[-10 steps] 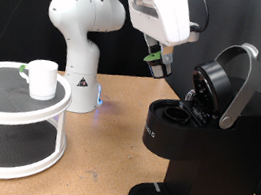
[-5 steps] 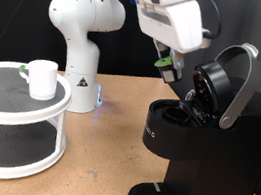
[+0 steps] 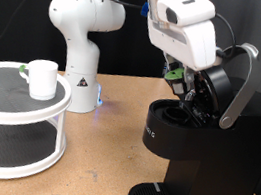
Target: Make a cup of coffee with the keurig machine
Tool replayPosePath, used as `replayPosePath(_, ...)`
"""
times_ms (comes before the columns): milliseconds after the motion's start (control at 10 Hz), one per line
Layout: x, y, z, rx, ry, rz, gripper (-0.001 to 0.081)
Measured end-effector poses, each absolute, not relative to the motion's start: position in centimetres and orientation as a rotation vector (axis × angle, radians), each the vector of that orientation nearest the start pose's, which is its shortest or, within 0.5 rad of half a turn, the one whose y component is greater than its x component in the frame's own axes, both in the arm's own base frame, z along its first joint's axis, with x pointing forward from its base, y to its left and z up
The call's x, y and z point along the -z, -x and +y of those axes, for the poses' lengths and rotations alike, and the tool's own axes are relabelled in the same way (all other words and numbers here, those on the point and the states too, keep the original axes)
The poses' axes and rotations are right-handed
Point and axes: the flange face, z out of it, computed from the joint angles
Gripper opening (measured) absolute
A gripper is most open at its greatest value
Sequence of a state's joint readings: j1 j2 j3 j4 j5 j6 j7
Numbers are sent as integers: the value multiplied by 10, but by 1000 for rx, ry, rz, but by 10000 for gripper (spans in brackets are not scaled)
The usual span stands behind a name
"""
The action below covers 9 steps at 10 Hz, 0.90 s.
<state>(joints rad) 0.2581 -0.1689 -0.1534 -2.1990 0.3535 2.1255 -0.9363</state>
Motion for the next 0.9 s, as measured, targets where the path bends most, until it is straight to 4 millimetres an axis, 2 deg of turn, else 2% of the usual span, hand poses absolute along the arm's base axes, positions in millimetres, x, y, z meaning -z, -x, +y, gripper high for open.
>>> replayPosePath(900, -419, -498, 78, 302, 2655, -1220, 461)
